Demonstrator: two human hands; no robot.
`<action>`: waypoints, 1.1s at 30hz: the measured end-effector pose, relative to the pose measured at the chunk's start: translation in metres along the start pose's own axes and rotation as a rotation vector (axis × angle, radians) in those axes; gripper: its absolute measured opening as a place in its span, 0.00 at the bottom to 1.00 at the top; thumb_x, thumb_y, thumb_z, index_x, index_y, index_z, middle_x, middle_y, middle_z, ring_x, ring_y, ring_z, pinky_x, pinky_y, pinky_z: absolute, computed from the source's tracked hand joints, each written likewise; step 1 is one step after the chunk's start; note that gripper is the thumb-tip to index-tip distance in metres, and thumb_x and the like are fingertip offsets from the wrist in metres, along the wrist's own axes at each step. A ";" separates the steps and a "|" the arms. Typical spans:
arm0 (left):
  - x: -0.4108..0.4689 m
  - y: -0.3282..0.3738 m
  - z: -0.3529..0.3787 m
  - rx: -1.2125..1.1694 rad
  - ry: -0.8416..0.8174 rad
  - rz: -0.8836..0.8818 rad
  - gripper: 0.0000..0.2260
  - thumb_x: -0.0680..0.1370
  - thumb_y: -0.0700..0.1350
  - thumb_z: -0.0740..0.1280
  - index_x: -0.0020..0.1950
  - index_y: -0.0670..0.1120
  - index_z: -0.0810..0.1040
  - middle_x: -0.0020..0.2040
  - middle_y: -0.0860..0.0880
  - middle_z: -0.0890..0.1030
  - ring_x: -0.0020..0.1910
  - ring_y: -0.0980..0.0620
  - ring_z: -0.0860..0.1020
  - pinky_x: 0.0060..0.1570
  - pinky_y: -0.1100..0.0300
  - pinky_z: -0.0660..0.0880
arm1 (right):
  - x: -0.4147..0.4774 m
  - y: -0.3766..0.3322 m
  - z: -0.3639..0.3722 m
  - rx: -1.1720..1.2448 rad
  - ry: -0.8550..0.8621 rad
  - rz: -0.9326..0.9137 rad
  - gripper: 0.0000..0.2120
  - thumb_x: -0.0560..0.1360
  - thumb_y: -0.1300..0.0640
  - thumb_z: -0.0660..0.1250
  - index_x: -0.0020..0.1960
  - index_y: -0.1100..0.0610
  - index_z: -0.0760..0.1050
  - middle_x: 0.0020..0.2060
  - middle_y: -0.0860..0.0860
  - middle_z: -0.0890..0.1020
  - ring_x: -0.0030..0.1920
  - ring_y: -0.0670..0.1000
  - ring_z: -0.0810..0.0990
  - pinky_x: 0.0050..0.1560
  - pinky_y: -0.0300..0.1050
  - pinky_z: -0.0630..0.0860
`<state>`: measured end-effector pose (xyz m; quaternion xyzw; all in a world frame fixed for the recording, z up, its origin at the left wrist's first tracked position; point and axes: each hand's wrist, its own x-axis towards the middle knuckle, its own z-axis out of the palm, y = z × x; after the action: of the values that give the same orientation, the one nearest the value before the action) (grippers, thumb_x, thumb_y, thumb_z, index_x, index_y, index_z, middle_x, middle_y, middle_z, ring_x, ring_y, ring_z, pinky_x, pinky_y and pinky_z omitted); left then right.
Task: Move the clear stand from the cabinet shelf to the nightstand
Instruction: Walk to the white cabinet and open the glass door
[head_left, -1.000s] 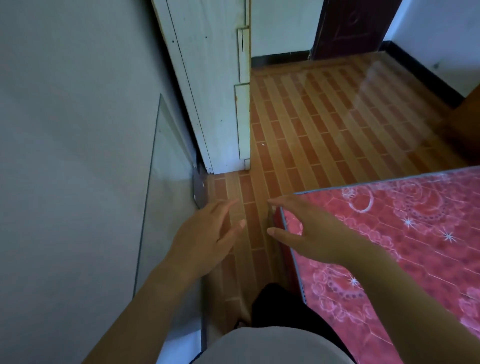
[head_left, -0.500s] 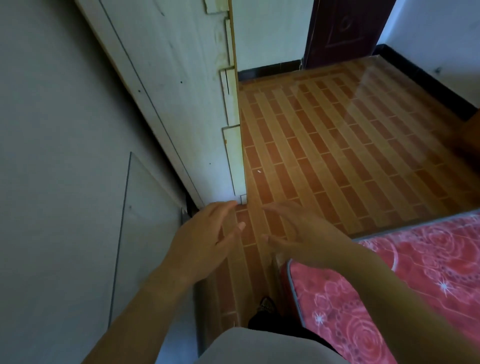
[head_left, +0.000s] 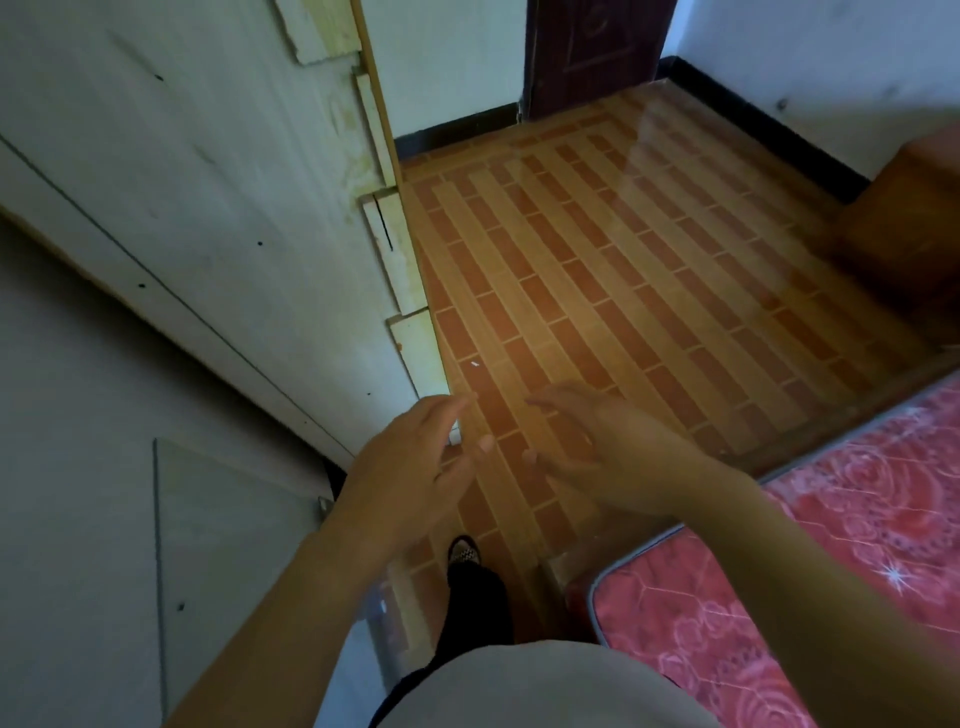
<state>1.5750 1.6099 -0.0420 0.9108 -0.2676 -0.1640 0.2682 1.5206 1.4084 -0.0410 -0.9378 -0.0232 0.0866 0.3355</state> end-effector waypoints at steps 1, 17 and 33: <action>0.015 -0.003 -0.007 0.003 -0.020 0.023 0.29 0.72 0.66 0.50 0.70 0.55 0.62 0.70 0.55 0.67 0.66 0.55 0.67 0.61 0.60 0.65 | 0.010 -0.001 -0.004 0.013 0.025 0.012 0.26 0.72 0.45 0.67 0.68 0.46 0.65 0.63 0.44 0.73 0.58 0.43 0.73 0.55 0.37 0.69; 0.180 -0.025 -0.050 -0.004 -0.217 0.274 0.25 0.76 0.62 0.53 0.71 0.56 0.61 0.71 0.55 0.66 0.68 0.57 0.64 0.64 0.54 0.67 | 0.100 0.024 -0.048 0.005 0.138 0.290 0.28 0.72 0.38 0.62 0.70 0.43 0.61 0.69 0.42 0.66 0.65 0.46 0.69 0.63 0.45 0.68; 0.384 0.040 -0.033 0.023 -0.244 0.293 0.23 0.78 0.60 0.54 0.71 0.56 0.60 0.71 0.57 0.64 0.68 0.59 0.63 0.59 0.64 0.61 | 0.214 0.143 -0.171 -0.024 0.154 0.282 0.28 0.73 0.41 0.63 0.71 0.45 0.60 0.70 0.43 0.65 0.65 0.45 0.69 0.58 0.38 0.68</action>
<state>1.8821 1.3739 -0.0523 0.8384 -0.4299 -0.2294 0.2442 1.7596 1.2126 -0.0335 -0.9395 0.1337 0.0603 0.3096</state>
